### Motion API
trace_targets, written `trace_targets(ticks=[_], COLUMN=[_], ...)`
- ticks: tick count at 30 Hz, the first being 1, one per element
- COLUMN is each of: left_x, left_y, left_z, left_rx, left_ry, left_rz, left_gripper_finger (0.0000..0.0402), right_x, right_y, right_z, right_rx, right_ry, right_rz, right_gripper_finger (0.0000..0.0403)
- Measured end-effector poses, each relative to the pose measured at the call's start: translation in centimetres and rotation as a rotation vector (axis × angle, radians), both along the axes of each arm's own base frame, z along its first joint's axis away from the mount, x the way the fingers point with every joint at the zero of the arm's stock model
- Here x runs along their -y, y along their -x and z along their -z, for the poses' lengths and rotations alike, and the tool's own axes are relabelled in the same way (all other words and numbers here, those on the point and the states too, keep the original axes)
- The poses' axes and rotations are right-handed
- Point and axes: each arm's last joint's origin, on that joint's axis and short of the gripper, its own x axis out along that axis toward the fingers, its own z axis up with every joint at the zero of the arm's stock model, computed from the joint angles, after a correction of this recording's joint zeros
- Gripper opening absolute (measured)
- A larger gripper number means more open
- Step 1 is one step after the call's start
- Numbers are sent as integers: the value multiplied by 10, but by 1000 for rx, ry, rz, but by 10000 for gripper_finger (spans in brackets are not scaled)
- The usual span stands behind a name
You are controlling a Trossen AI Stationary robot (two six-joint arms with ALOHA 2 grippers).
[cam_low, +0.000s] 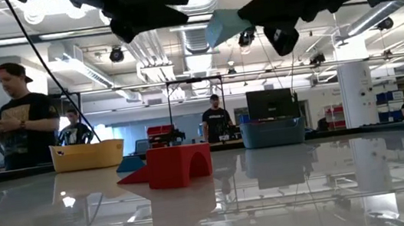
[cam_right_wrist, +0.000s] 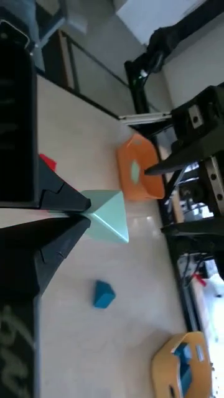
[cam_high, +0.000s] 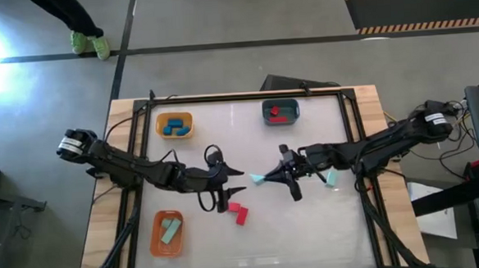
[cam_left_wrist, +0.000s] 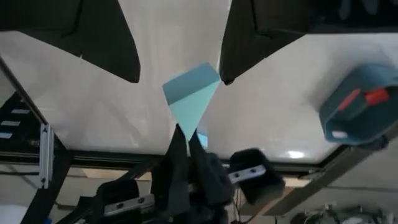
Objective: Sort & place blocks by color
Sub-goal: Put the left light blue block into the orange bin
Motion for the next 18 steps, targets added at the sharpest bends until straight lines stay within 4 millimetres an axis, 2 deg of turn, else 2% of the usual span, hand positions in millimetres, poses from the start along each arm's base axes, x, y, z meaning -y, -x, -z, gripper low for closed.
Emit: trace_targets(ticks=[6, 11, 14, 18], left_x=[1, 7, 11, 12], left_y=[-6, -17, -22, -25], left_z=[1, 10, 19, 27], left_rx=[38, 62, 40, -1], left_ry=[-134, -312, -416, -522], left_rz=[30, 73, 84, -2], left_gripper_finger=[256, 296, 303, 304], right_x=[0, 4, 9, 12], right_y=[-8, -13, -14, -14], right_z=[4, 2, 1, -1], right_rx=[4, 7, 5, 8], right_ry=[-27, -76, -119, -154], right_rz=[8, 36, 62, 81], right_gripper_finger=[8, 8, 8, 8])
